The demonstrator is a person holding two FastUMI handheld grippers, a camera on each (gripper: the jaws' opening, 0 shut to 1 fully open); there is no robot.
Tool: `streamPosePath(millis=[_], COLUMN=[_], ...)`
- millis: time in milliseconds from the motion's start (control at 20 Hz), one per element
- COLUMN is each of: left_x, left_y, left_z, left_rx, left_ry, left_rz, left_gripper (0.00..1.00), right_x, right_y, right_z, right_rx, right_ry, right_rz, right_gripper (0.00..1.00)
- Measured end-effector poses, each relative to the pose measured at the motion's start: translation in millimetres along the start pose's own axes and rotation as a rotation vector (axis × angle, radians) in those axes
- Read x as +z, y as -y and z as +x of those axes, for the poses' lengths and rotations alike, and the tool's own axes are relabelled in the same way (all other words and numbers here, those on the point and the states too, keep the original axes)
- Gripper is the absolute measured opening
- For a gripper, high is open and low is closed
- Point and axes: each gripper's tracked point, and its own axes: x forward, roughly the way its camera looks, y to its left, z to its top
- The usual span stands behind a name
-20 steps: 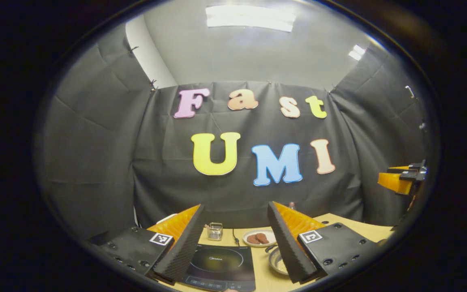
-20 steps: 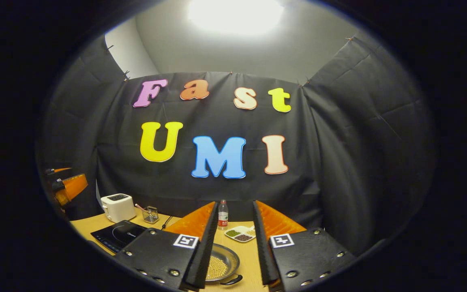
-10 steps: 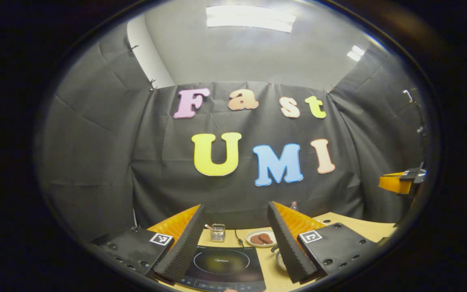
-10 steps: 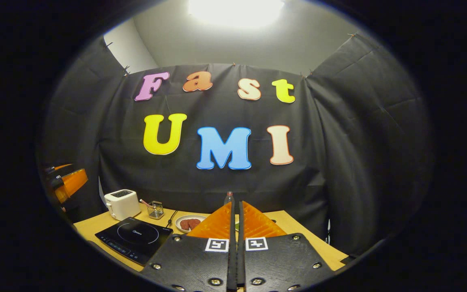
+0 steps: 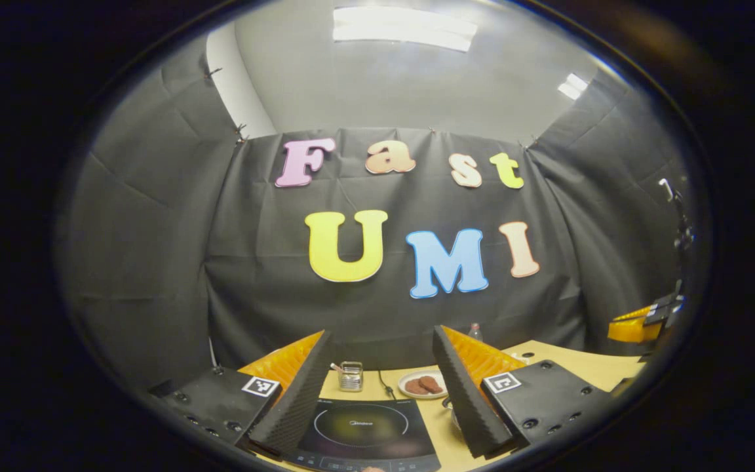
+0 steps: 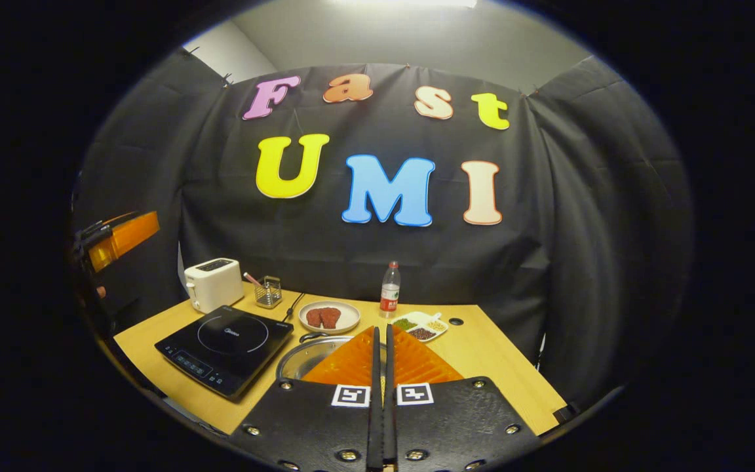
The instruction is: First push the handle of the pot to place it horizontally, then grasp the pot with both hands and set it on the induction cooktop.
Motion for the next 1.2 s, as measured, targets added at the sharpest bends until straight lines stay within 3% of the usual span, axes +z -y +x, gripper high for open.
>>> streamPosePath(millis=[100,450,1200], left_x=[-2,-8,-32], left_y=[6,21,55], left_z=[10,30,63], left_rx=[0.003,0.048,0.136], left_ry=[-0.005,-0.02,-0.077], left_rz=[0.001,0.01,0.039], left_gripper=[1.0,0.94,0.97], right_x=[-15,-76,-186], right_y=[-2,-5,-18], right_z=[5,28,38], right_rx=[0.038,0.171,0.474], right_ry=[-0.044,-0.2,-0.521], right_rz=[-0.016,-0.04,-0.096], right_gripper=[0.01,0.01,0.01])
